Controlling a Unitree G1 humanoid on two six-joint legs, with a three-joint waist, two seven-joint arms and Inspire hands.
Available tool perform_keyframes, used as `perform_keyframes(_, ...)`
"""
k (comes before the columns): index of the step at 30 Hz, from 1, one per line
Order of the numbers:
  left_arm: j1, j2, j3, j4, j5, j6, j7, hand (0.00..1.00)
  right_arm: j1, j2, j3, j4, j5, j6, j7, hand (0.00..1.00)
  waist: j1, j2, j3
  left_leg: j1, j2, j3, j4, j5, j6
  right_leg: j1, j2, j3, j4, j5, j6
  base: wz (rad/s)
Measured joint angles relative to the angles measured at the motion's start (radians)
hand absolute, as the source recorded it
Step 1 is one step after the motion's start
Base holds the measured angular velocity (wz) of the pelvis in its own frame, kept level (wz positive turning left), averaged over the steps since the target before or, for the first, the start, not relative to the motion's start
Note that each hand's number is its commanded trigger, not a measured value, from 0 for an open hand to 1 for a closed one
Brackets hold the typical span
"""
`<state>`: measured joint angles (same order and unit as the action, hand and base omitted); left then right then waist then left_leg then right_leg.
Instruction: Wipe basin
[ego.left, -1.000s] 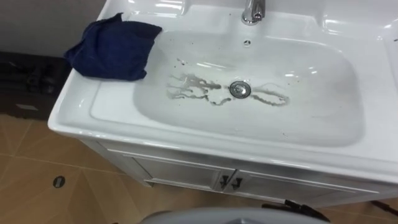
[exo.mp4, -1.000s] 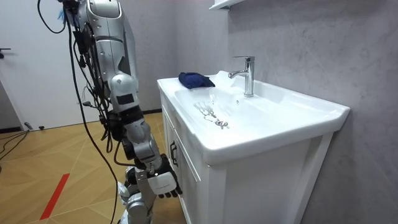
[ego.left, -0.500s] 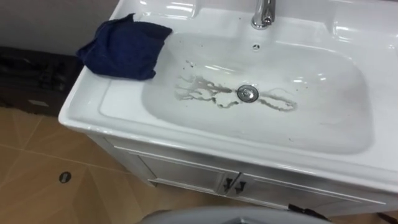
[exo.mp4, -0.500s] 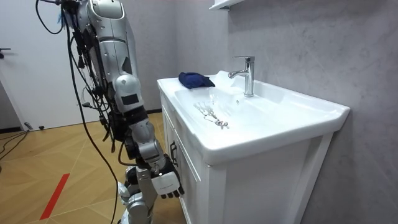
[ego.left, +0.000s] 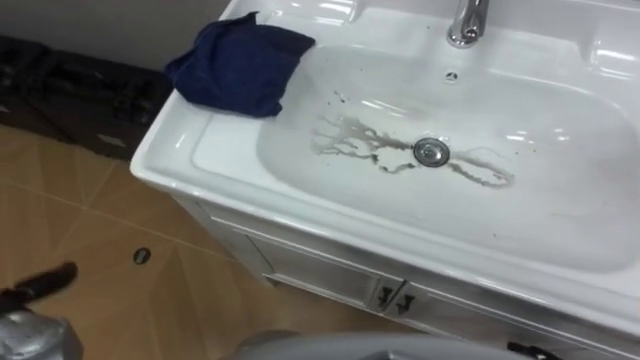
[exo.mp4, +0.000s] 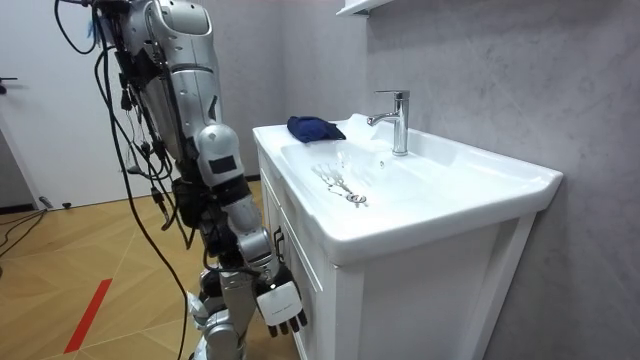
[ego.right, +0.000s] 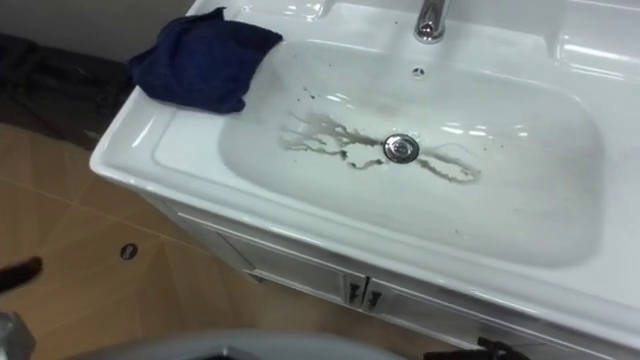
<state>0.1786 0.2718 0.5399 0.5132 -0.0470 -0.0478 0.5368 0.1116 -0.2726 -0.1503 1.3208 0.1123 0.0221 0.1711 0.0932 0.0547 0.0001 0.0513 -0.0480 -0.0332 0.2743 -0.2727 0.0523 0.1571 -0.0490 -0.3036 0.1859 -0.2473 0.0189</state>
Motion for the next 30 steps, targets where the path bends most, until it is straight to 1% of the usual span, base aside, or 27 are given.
perform_keyframes(2,-0.017,0.019,0.005,-0.128,0.014,-0.003,0.053,0.0,0.006,0.001,0.0,0.003,-0.001,0.0,-0.01,0.0,-0.001,0.005,-0.0001,-0.001,0.0,0.0,0.0,0.0,0.0,-0.001,0.0,0.001,-0.002,0.0,0.0,0.0)
perform_keyframes(3,-0.021,0.023,0.005,-0.163,0.023,-0.003,0.065,0.0,0.006,0.001,0.0,0.003,-0.003,0.0,-0.012,0.0,-0.001,0.006,-0.0006,-0.001,0.0,0.0,0.0,0.0,0.0,-0.001,0.0,0.002,-0.001,0.0,0.0,0.0)
perform_keyframes(4,-0.032,0.027,0.006,-0.223,0.063,-0.003,0.083,0.0,0.012,0.002,0.0,0.004,-0.008,0.0,-0.017,0.0,-0.001,0.009,-0.0005,0.001,-0.001,0.0,-0.001,0.0,0.0,0.002,0.0,0.002,-0.001,0.0,0.0,0.0)
perform_keyframes(5,-0.038,0.028,0.005,-0.29,0.112,0.001,0.093,0.0,0.019,0.003,0.001,0.008,-0.008,0.001,-0.019,0.0,-0.006,0.014,0.0001,0.004,0.0,0.001,-0.001,0.0,0.0,0.003,0.0,0.002,-0.001,0.0,0.0,0.0)
perform_keyframes(6,-0.038,0.028,0.005,-0.328,0.134,0.002,0.094,0.0,0.019,0.004,0.001,0.01,-0.008,0.001,-0.019,0.0,-0.007,0.016,0.0,0.005,0.0,0.002,-0.001,0.0,0.0,0.003,-0.001,0.003,-0.001,0.0,0.0,-0.07)
perform_keyframes(8,-0.048,0.029,0.005,-0.47,0.19,0.002,0.106,0.0,0.023,0.007,0.001,0.013,-0.009,0.001,-0.02,0.0,-0.007,0.018,-0.0003,0.009,0.0,0.006,-0.001,0.0,0.0,0.003,-0.001,0.005,-0.001,0.0,0.0,-0.09)
perform_keyframes(9,-0.054,0.029,0.005,-0.493,0.207,0.002,0.111,0.0,0.025,0.007,0.001,0.013,-0.009,0.001,-0.021,0.0,-0.008,0.019,-0.0005,0.01,0.0,0.006,-0.002,0.0,0.0,0.004,-0.001,0.005,-0.001,0.0,0.0,-0.09)
perform_keyframes(10,-0.064,0.029,0.005,-0.531,0.236,0.001,0.117,0.0,0.031,0.007,0.001,0.013,-0.009,0.001,-0.028,0.0,-0.011,0.021,0.0017,0.013,0.0,0.008,-0.004,0.0,0.0,0.005,-0.001,0.007,-0.001,0.0,0.0,-0.09)
perform_keyframes(11,-0.077,0.029,0.001,-0.552,0.266,0.0,0.127,0.0,0.034,0.007,0.002,0.017,-0.007,0.0,-0.038,0.0,-0.022,0.027,0.0058,0.018,0.001,0.013,-0.005,0.0,0.0,0.007,-0.001,0.022,-0.001,0.0,0.0,-0.1)
perform_keyframes(12,-0.084,0.029,-0.003,-0.557,0.28,-0.001,0.132,0.0,0.034,0.007,0.007,0.02,-0.006,0.001,-0.042,0.0,-0.024,0.027,0.0093,0.02,0.002,0.016,-0.007,0.0,0.0,0.007,0.0,0.029,-0.001,0.0,0.0,-0.14)
perform_keyframes(14,-0.103,0.029,-0.018,-0.567,0.297,-0.001,0.132,0.0,0.03,0.006,0.014,0.033,-0.006,0.0,-0.053,0.0,-0.031,0.041,0.0086,0.025,0.003,0.028,-0.008,0.0,0.0,0.007,0.001,0.044,-0.001,0.0,0.0,-0.18)
perform_keyframes(16,-0.108,0.029,-0.034,-0.575,0.302,-0.001,0.127,0.0,0.03,0.006,0.013,0.035,-0.011,0.0,-0.053,0.0,-0.046,0.044,0.0092,0.027,0.002,0.029,-0.008,0.0,0.0,0.007,0.002,0.054,-0.001,0.0,0.0,-0.11)
perform_keyframes(17,-0.109,0.029,-0.037,-0.58,0.313,-0.001,0.121,0.0,0.029,0.006,0.013,0.037,-0.026,0.001,-0.05,0.0,-0.063,0.042,0.0095,0.027,0.002,0.029,-0.009,0.0,0.0,0.006,0.003,0.056,0.0,0.0,0.0,-0.1)
perform_keyframes(19,-0.109,0.029,-0.041,-0.597,0.325,-0.001,0.113,0.0,0.028,0.006,0.013,0.037,-0.045,0.002,-0.042,0.0,-0.075,0.039,0.0093,0.029,0.005,0.03,-0.011,0.0,0.0,0.003,0.005,0.071,0.001,0.0,0.0,-0.1)
perform_keyframes(20,-0.109,0.029,-0.051,-0.605,0.325,-0.001,0.115,0.0,0.03,0.005,0.014,0.042,-0.045,0.002,-0.035,0.0,-0.088,0.037,0.0092,0.032,0.005,0.03,-0.014,0.0,0.0,0.003,0.007,0.077,0.002,0.0,0.0,-0.07)
perform_keyframes(21,-0.109,0.029,-0.057,-0.605,0.325,-0.002,0.115,0.0,0.03,0.005,0.015,0.045,-0.045,0.002,-0.033,0.0,-0.093,0.037,0.0092,0.033,0.005,0.029,-0.016,0.0,0.001,0.003,0.006,0.079,0.004,0.0,0.0,-0.06)
perform_keyframes(23,-0.109,0.029,-0.1,-0.605,0.323,-0.001,0.114,0.0,0.033,0.007,0.021,0.067,-0.039,0.01,-0.015,0.0,-0.119,0.03,0.0103,0.035,0.006,0.032,-0.019,0.001,0.002,0.002,0.006,0.081,0.005,0.001,-0.001,-0.02)
perform_keyframes(25,-0.109,0.029,-0.136,-0.605,0.323,-0.001,0.108,0.0,0.028,0.011,0.021,0.077,-0.042,0.025,-0.014,0.0,-0.128,0.026,0.0104,0.033,0.009,0.042,-0.023,0.001,0.002,0.0,0.007,0.086,0.005,0.002,-0.004,-0.13)
perform_keyframes(26,-0.109,0.028,-0.156,-0.605,0.324,-0.001,0.105,0.0,0.028,0.012,0.02,0.077,-0.045,0.034,-0.014,0.0,-0.139,0.023,0.0105,0.033,0.011,0.05,-0.027,0.001,0.002,-0.002,0.01,0.093,0.005,0.004,-0.006,-0.17)
perform_keyframes(28,-0.109,0.028,-0.17,-0.595,0.324,0.0,0.098,0.0,0.028,0.012,0.021,0.076,-0.047,0.045,-0.014,0.0,-0.146,0.021,0.0106,0.038,0.016,0.066,-0.037,0.001,0.002,-0.005,0.014,0.11,0.005,0.006,-0.008,-0.27)
perform_keyframes(30,-0.109,0.028,-0.199,-0.583,0.324,0.006,0.093,0.0,0.03,0.012,0.021,0.076,-0.049,0.056,-0.015,0.0,-0.15,0.021,0.0111,0.045,0.019,0.079,-0.037,0.001,0.001,-0.005,0.016,0.116,0.006,0.007,-0.009,-0.22)
